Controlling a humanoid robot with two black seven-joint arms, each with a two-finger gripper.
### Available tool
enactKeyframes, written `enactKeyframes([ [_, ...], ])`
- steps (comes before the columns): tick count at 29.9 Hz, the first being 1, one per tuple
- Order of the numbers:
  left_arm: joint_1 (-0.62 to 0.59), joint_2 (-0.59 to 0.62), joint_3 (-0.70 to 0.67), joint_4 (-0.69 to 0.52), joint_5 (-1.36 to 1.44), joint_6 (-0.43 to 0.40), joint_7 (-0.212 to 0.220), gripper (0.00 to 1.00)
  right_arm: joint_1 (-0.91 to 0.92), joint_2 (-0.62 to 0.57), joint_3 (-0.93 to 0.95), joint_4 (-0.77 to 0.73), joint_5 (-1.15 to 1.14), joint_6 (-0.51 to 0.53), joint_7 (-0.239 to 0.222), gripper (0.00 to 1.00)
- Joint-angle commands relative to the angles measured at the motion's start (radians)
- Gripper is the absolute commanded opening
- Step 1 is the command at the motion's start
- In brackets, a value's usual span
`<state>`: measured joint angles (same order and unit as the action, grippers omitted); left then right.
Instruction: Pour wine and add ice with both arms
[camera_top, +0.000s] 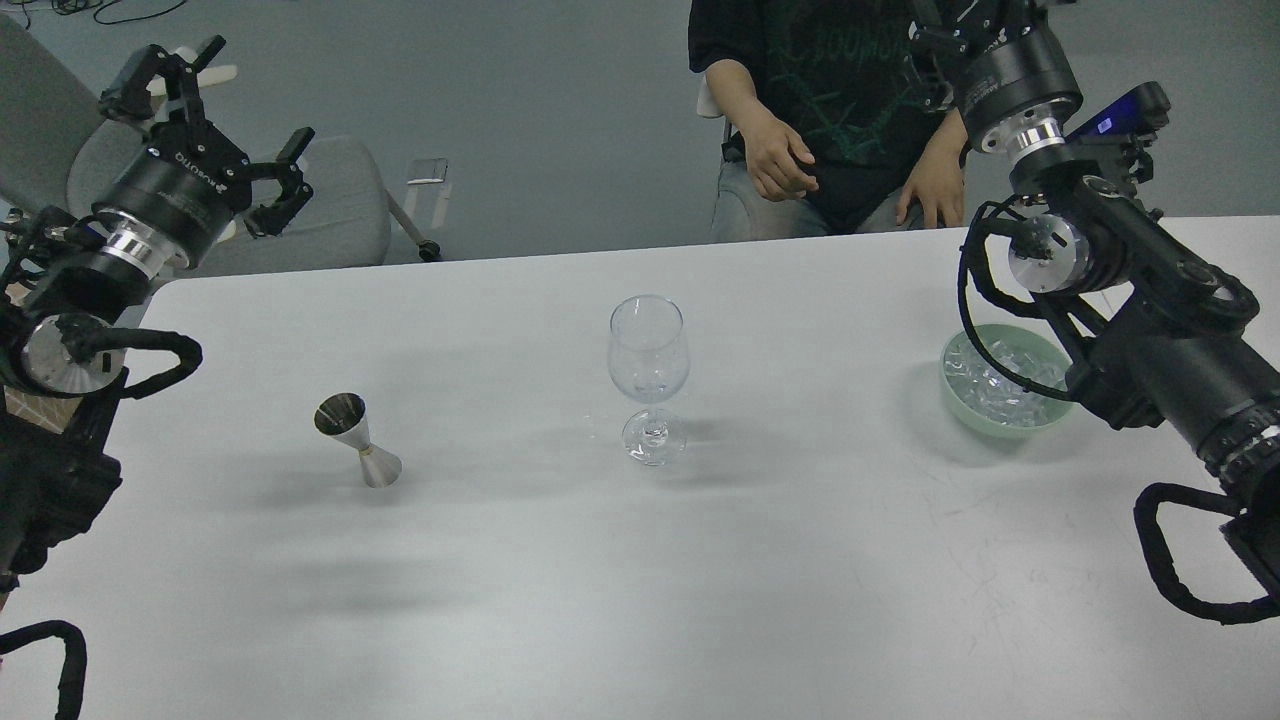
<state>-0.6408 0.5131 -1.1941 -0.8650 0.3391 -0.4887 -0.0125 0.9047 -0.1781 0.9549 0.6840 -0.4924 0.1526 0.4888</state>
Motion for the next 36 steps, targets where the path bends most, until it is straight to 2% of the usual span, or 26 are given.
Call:
enactKeyframes([
  [1, 0.0, 0.002, 0.002, 0.0, 0.0, 0.0, 0.0, 0.98, -0.001, -0.001, 0.001, 0.002, 0.0, -0.001, 0.0, 1.0],
  [10, -0.003, 0.005, 0.007, 0.001, 0.0, 0.0, 0.005, 0.98, 0.025, 0.0, 0.004, 0.005, 0.002, -0.008, 0.0, 1.0],
  [15, -0.007, 0.005, 0.004, 0.0, 0.0, 0.0, 0.025, 0.98, 0.043, -0.001, 0.002, 0.003, 0.002, -0.005, 0.0, 1.0],
  [29, -0.01, -0.031, -0.007, 0.0, -0.003, 0.0, 0.011, 0.98, 0.053, -0.001, -0.004, -0.009, 0.005, 0.001, -0.004, 1.0],
  [30, -0.01, -0.036, -0.005, 0.0, -0.003, 0.0, 0.026, 0.98, 0.048, -0.003, -0.004, -0.018, 0.003, -0.001, -0.006, 1.0],
  [34, -0.005, -0.042, -0.001, 0.004, -0.003, 0.002, 0.043, 0.98, 0.034, -0.033, -0.001, -0.031, 0.005, -0.01, -0.004, 1.0],
  [36, -0.008, -0.05, -0.005, 0.006, -0.003, 0.015, 0.037, 0.98, 0.034, -0.032, 0.001, -0.031, 0.005, -0.015, -0.004, 1.0],
])
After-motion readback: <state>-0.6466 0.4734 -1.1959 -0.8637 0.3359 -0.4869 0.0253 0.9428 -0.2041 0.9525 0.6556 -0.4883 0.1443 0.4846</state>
